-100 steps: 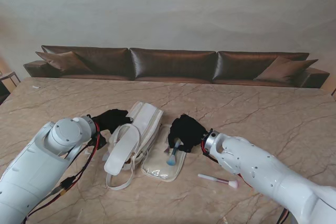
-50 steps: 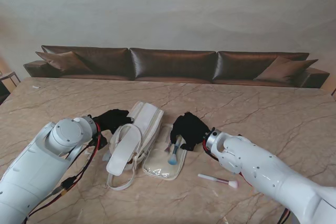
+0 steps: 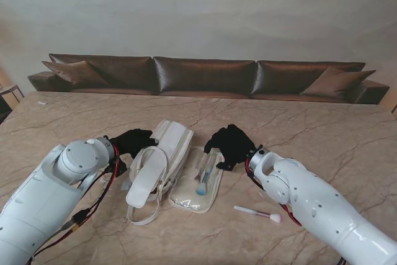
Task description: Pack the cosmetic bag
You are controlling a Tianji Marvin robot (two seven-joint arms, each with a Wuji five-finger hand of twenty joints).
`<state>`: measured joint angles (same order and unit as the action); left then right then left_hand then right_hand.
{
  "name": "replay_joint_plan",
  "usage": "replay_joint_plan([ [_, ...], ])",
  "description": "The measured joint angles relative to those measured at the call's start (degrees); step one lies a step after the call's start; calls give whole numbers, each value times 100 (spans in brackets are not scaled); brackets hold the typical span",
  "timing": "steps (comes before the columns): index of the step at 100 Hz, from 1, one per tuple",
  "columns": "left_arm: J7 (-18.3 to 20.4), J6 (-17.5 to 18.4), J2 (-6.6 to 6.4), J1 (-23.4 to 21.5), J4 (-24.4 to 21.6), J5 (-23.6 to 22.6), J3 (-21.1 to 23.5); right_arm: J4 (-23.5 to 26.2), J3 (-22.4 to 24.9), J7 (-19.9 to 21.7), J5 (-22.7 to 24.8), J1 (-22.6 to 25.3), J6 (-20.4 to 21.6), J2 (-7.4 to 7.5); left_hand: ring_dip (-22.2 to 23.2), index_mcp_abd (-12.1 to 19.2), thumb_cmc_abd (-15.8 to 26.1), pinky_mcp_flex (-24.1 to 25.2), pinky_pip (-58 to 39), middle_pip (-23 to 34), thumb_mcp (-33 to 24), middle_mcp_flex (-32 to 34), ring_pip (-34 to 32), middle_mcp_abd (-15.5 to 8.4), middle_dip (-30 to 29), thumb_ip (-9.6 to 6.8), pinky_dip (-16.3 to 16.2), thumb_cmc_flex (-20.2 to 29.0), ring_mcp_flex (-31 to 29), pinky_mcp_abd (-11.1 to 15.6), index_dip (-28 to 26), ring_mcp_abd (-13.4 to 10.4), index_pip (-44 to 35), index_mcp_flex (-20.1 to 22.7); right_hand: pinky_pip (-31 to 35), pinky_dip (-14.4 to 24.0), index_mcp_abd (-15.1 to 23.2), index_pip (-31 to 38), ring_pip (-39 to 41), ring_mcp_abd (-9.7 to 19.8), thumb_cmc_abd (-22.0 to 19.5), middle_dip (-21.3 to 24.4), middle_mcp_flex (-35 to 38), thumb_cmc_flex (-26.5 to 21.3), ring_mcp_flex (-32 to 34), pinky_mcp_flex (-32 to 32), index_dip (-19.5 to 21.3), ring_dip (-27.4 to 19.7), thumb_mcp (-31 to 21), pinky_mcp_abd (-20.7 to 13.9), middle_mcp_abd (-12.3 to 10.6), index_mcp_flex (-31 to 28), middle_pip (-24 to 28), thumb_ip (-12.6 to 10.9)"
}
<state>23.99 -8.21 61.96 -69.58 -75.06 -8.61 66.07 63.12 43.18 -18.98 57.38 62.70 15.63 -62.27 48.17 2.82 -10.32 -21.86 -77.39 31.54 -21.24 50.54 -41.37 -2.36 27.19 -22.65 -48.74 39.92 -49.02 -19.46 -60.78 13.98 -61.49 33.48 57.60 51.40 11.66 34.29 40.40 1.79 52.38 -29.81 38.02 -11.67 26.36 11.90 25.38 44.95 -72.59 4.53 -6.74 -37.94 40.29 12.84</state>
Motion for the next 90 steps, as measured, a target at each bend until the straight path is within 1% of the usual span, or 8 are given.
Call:
replay_joint_plan([
  [10, -25, -6, 2, -10, -4, 4, 0, 238, 558, 281, -7, 328, 392, 14, 0, 0, 0, 0, 1, 0, 0, 0, 1, 0, 5, 0, 0, 0, 0, -1, -1, 0, 0, 0, -36, 0, 87, 272, -22, -9, 0, 25, 3, -46, 118, 26, 9, -6, -20, 87, 29, -142, 0, -1],
  [23, -53, -14, 7, -27, -9, 10, 5, 642, 1178, 886, -261, 775, 961, 76, 0, 0, 0, 4, 1, 0, 0, 0, 1, 0, 5, 0, 0, 0, 0, -1, -2, 0, 0, 0, -126, 0, 528, 731, -33, -11, 0, -135, 8, -364, 118, 5, 434, 22, -176, 52, -82, -388, 85, -10],
  [35, -62, -36, 9, -55, -35, 5, 27, 1113, 1635, 1158, -139, 1252, 932, 151, 0, 0, 0, 6, 1, 0, 0, 0, 1, 0, 5, 0, 0, 0, 0, -1, -2, 0, 0, 0, -138, 11, 674, 989, 138, -15, 0, -441, 348, -357, 371, 103, 609, 190, -175, 63, -143, -638, 279, 114],
  [42, -74, -47, 9, -66, -49, -7, 31, 1457, 1945, 1398, 110, 1574, 913, 198, 0, 0, 0, 6, 1, 0, 0, -4, 1, 0, 5, 0, 0, 0, 0, -1, -2, 0, 0, 0, -106, 135, 676, 997, 149, -17, 0, -569, 647, -101, 632, 194, 733, 319, -110, 86, -177, -761, 285, 108],
  [53, -85, -66, 10, -72, -59, -18, 31, 1914, 2266, 1788, 146, 2024, 868, 282, 0, 0, 0, 6, 1, 0, 0, -4, 1, 0, 5, 0, 0, 0, 0, -1, -2, 0, 0, 0, -35, 256, 693, 1007, 158, -58, 0, -690, 949, 198, 957, 311, 849, 458, 64, 134, -208, -1052, 291, 108],
  [75, -147, -90, 17, -89, -62, -14, 25, 2361, 2530, 1906, 753, 2556, 845, 401, 0, 0, 0, 7, 2, 0, 0, -2, 2, 0, 6, 0, 0, 0, 0, -1, -2, 0, 0, 0, -30, 286, 768, 1046, 153, -60, 0, -760, 1167, 502, 1152, 313, 901, 541, 211, 227, -251, -1275, 294, 108],
  [86, -219, -90, 32, -134, -75, 0, 39, 2418, 2573, 1949, 804, 2694, 766, 428, 0, 0, 0, 8, 2, 0, 0, 8, 2, 0, 7, 0, 0, 0, 0, -1, -4, 0, 0, 0, -73, 287, 769, 1047, 149, -61, 0, -788, 1167, 515, 1152, 313, 929, 577, 211, 241, -252, -1331, 294, 108],
  [90, -225, -90, 35, -148, -84, -1, 47, 2427, 2576, 1959, 812, 2731, 735, 436, 0, 0, 0, 8, 2, 0, 0, 8, 2, 0, 7, 0, 0, 0, 0, -2, -4, 0, 0, 0, -93, 290, 769, 1047, 148, -62, 67, -823, 1167, 714, 1152, 313, 929, 594, 208, 244, -252, -1331, 294, 108],
])
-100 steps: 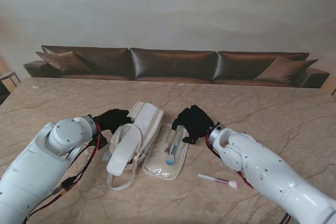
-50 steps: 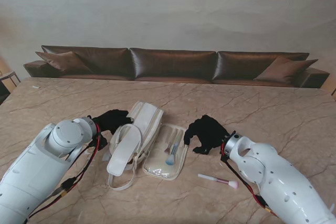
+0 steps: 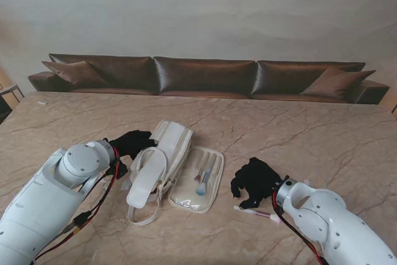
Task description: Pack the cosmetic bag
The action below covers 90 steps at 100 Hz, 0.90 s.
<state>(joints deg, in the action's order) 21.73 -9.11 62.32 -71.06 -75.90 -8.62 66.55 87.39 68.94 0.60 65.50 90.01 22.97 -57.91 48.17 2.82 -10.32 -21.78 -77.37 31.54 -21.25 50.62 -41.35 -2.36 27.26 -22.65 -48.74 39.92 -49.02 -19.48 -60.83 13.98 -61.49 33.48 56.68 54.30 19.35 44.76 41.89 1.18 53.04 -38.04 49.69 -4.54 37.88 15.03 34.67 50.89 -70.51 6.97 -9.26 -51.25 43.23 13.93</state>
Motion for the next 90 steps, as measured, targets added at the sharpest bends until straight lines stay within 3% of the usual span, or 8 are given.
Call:
replay_joint_plan([
  [17, 8, -34, 1, -62, -91, -37, 52, 4, -36, -294, 385, 117, -124, 34, 0, 0, 0, 0, 0, 0, 0, -15, 1, 0, 0, 0, 0, 0, 0, -1, 0, 0, 0, 0, -6, 9, 1, 0, -6, 0, 84, -7, 88, 65, 40, 71, 57, 10, -58, 4, -6, -67, 0, 0],
  [47, 17, -42, -6, -88, -147, -58, 54, -80, -168, -492, 581, 193, -269, 83, 0, 0, 0, 0, 1, 0, 0, -38, 2, 0, 34, 0, 0, 0, 0, 0, 0, 0, 0, 0, -13, 75, 107, 34, -12, 0, 380, -66, 258, 65, 203, 153, 200, 37, -116, 12, -67, -71, 0, 0],
  [65, 14, -41, -6, -78, -139, -39, 30, -285, -474, -726, 726, 36, -437, 115, 0, 0, 0, 1, 15, 0, 0, -42, 4, 0, 38, 0, 0, 0, 0, -1, 0, 0, 0, 0, -13, 132, 410, 577, -7, 0, 505, -136, 343, 65, 294, 235, 528, 75, -174, 47, -135, -249, 57, 0],
  [70, 15, -40, -6, -74, -139, -39, 23, -321, -563, -731, 766, -33, -458, 129, 0, 0, 0, 1, 19, 0, 0, -42, 4, 0, 41, 0, 0, 0, 0, -1, 0, 0, 0, 0, -13, 133, 572, 730, 5, 0, 773, -145, 481, 56, 416, 287, 533, 82, -238, 55, -178, -361, 76, 314],
  [73, 15, -39, -6, -72, -139, -39, 20, -343, -619, -752, 820, -75, -485, 137, 0, 0, 0, 1, 20, 0, 0, -42, 4, 0, 41, 0, 0, 0, 0, -1, 0, 0, 0, 0, 3, 133, 686, 832, 52, 0, 936, -145, 574, -111, 496, 337, 500, 83, -264, 57, -221, -389, 79, 644],
  [79, 20, -39, -6, -67, -138, -39, 19, -389, -714, -835, 926, -145, -579, 146, 0, 0, 0, 1, 23, 0, 0, -42, 4, 0, 43, 0, 0, 0, 0, -1, 0, 0, 0, 0, 67, 133, 959, 1143, 68, 0, 1062, -146, 730, -477, 653, 440, -63, 89, -301, 68, -276, -449, 86, 1258],
  [84, 25, -39, -6, -64, -138, -45, 19, -440, -773, -940, 931, -190, -646, 146, 0, 0, 0, 1, 37, 0, 0, -42, 4, 0, 44, 0, 0, 0, 0, -1, 0, 0, 0, 0, 142, 133, 1057, 1306, 135, 1, 1064, -146, 870, -608, 773, 525, -614, 107, -297, 76, -292, -449, 88, 1400],
  [90, 28, -39, -6, -63, -138, -53, 21, -495, -834, -1056, 892, -229, -753, 146, 0, 0, 0, 2, 46, 0, 0, -42, 4, 0, 44, 0, 0, 0, 0, -1, 0, 0, 0, 0, 178, 133, 1068, 1322, 178, 5, 1065, -146, 915, -670, 867, 575, -884, 147, -297, 77, -303, -438, 150, 1451],
])
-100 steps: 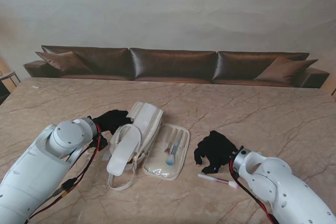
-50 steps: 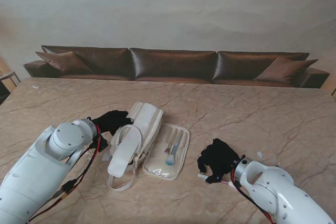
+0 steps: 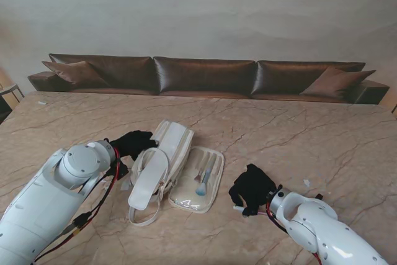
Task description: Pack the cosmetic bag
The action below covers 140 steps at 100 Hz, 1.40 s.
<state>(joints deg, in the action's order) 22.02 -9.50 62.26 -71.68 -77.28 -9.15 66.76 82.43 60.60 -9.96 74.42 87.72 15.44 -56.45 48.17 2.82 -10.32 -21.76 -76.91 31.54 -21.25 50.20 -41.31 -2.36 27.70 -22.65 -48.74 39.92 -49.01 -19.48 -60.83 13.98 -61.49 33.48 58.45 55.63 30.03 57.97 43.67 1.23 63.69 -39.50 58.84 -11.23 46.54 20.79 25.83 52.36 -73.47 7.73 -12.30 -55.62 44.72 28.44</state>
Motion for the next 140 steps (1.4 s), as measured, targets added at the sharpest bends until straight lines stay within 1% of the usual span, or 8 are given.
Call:
replay_joint_plan([
  [36, 10, 0, -1, -2, -2, 13, 8, -277, -265, -268, -106, -225, -1232, -91, 0, 0, 0, 2, 11, 0, 0, -1, 2, 0, 1, 0, 0, 0, 1, -1, 0, 0, 0, 0, 294, 7, -92, 67, 249, -3, -1089, -63, 72, 2, 34, 32, -191, 92, 190, 46, 79, -205, 159, -38],
  [55, -1, 6, 1, -11, -4, 12, 16, -363, -124, -213, -344, -212, -1376, -178, 0, 0, 0, 18, 13, 0, 0, -1, 2, 0, 1, 0, 0, 0, 1, -1, 0, 0, 0, 0, 476, 8, -530, 71, 320, -12, -2147, 14, 273, 23, 91, 120, -570, 124, 1068, 60, 209, -438, 221, -941],
  [70, -6, 8, 1, -35, -12, -1, 53, -54, 301, 405, -401, 46, -1251, -213, 0, 0, 0, 28, 15, 0, 0, -1, 2, 0, 1, 0, 0, 0, 1, -1, 0, 0, 0, 0, 506, 8, -886, -340, 318, -83, -3166, 157, 270, 341, -11, 123, -252, 124, 1696, 60, 348, -712, 209, -1813],
  [97, -25, 23, 1, -76, -25, -3, 89, 474, 1029, 944, -344, 566, -925, -213, 0, 0, 0, 40, 17, 0, 0, -3, 3, 0, 1, 0, 0, 0, 2, -1, 0, 0, 0, 0, 482, 8, -1238, -1316, 139, -155, -3609, 258, -31, 446, -308, 48, 229, 118, 2522, 48, 500, -425, -30, -2109],
  [110, -34, 24, 1, -80, -26, 5, 90, 429, 1216, 740, -887, 650, -205, -209, 0, 0, 0, 50, 18, -1, 0, -3, 4, 0, 1, 0, 0, 0, 2, -1, 0, 0, 0, 0, -40, -76, -1065, -1299, -338, -116, -1983, 332, -907, -165, -987, -239, 32, -73, 750, -84, 358, 752, -375, -1349],
  [115, -42, 25, 1, -82, -26, 13, 89, 397, 1255, 700, -1068, 654, -58, -212, 0, 0, 0, 50, 18, -1, 0, -3, 4, 0, 2, 0, 0, 0, 2, -1, 0, 0, 0, 0, -134, -82, -1046, -1233, -352, -36, -1751, 355, -1151, -228, -1188, -305, 31, -144, 264, -103, 328, 970, -399, -1235],
  [128, -63, 28, 3, -86, -25, 33, 82, 286, 1347, 605, -1340, 650, 132, -248, -1, 0, 0, 50, 19, -1, 0, -3, 6, 0, 7, 0, 0, 0, 2, -1, 0, 0, 0, 0, -435, -214, -1069, -1264, -416, -26, -1779, 455, -1837, -296, -1862, -700, 201, -286, -161, -182, 365, 1420, -441, -1233],
  [140, -63, 28, 4, -88, -25, 39, 82, 187, 1444, 633, -1721, 642, 569, -282, -1, 0, 0, 50, 19, -1, 0, -3, 8, 0, 8, 0, 0, 0, 2, -1, 0, 0, 0, 0, -654, -336, -1062, -1364, -329, -26, -2056, 682, -2394, -1067, -2473, -1152, 619, -492, -747, -288, 462, 1625, -433, -1893],
])
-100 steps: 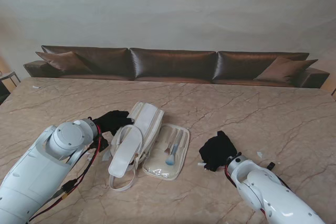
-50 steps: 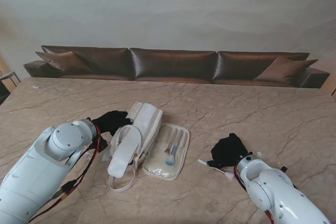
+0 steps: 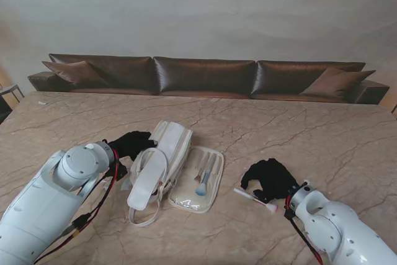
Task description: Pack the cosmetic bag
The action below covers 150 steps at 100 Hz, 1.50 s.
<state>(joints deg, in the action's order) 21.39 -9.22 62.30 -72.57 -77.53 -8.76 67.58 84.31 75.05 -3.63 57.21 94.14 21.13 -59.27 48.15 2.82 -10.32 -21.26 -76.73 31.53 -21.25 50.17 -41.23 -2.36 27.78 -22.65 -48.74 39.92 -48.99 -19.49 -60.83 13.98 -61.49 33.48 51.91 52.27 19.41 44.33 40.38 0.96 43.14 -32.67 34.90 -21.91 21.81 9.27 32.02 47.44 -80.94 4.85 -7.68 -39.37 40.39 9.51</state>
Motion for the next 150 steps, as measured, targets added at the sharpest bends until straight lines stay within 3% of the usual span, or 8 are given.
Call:
replay_joint_plan([
  [9, 0, -4, 2, -3, 0, 0, 4, -82, 12, 82, 11, -57, 257, 0, 0, 0, 0, 0, 1, 0, 0, 0, 52, 0, 0, 0, 0, 0, 0, 0, 0, 0, 0, 0, -26, -72, 350, -3, 64, 1, -19, 89, -194, -1169, -145, -123, 266, -134, -53, -5, 10, 0, 3, -94],
  [23, -3, -10, 2, -4, -3, 0, 5, -278, -70, 218, -131, -211, 447, 16, 0, 0, 0, 0, 1, -1, 0, 0, 57, 0, 0, 0, 0, 0, 0, 0, 0, 0, 0, 0, -26, -239, 965, 169, 83, 9, -238, 274, -494, -2230, -474, -367, 375, -307, -30, -12, 29, -12, -1, -127],
  [57, 19, -28, 1, 7, -6, 10, -18, -855, -302, -12, -254, -504, 731, 27, -1, 0, 0, 0, 0, -1, 0, -2, 58, 0, 0, 0, 0, 0, 0, -1, 0, 0, 0, 0, 242, -499, 1460, 309, 281, 21, -375, 628, -1418, -2230, -1374, -783, 144, -612, -27, -271, 76, -824, 220, -186],
  [80, 18, -57, 1, 9, -11, 13, -27, -1125, -477, -103, -245, -631, 913, 41, -1, 0, 0, 0, 1, -1, 0, -3, 58, 0, -1, 0, 0, 0, 0, -1, 0, 0, 0, 0, 344, -499, 1464, 355, 285, 22, 227, 813, -1561, -2226, -1424, -789, -300, -689, -27, -280, -13, -893, 281, -187],
  [104, 21, -62, 0, 12, -22, 14, -35, -1174, -556, -244, 189, -734, 918, 85, -1, 0, 0, 24, 7, -3, 0, -4, 64, 0, -4, 0, 0, 0, 68, -1, 0, 1, 0, 0, 405, -499, 1555, 570, 291, 29, 848, 894, -1561, -1151, -1425, -789, -569, -699, -206, -286, -64, -964, 281, -280],
  [121, 27, -65, 0, 12, -26, 2, -33, -1050, -455, -194, 333, -704, 821, 114, -1, 0, 0, 68, 75, -3, 0, -5, 64, 0, -5, 0, 0, 0, 68, -2, 0, 1, 0, 0, 506, -356, 1556, 1056, 313, 31, 1436, 908, -1535, -321, -1425, -774, -1600, -699, 326, -288, -57, -990, 281, 1201],
  [136, 28, -76, 0, 12, -29, 2, -32, -1101, -573, -814, 557, -705, 572, 134, -1, 0, 0, 90, 122, -3, 0, -5, 64, 0, -7, 0, 0, 0, 68, -3, 0, 1, 0, 0, 624, -230, 1557, 1244, 381, 32, 1783, 944, -1316, 263, -1425, -713, -1647, -659, 685, -284, 68, -1254, 297, 1624],
  [150, 28, -76, 0, 16, -29, 9, -43, -1243, -801, -832, 460, -806, 481, 134, -2, 0, 0, 92, 136, -6, 0, -6, 64, 0, 1, 0, 0, 0, 68, -6, 0, 1, 0, 0, 685, -214, 1564, 1441, 410, 32, 1777, 944, -1095, 780, -1406, -682, -1742, -618, 592, -269, 89, -1254, 312, 1834],
])
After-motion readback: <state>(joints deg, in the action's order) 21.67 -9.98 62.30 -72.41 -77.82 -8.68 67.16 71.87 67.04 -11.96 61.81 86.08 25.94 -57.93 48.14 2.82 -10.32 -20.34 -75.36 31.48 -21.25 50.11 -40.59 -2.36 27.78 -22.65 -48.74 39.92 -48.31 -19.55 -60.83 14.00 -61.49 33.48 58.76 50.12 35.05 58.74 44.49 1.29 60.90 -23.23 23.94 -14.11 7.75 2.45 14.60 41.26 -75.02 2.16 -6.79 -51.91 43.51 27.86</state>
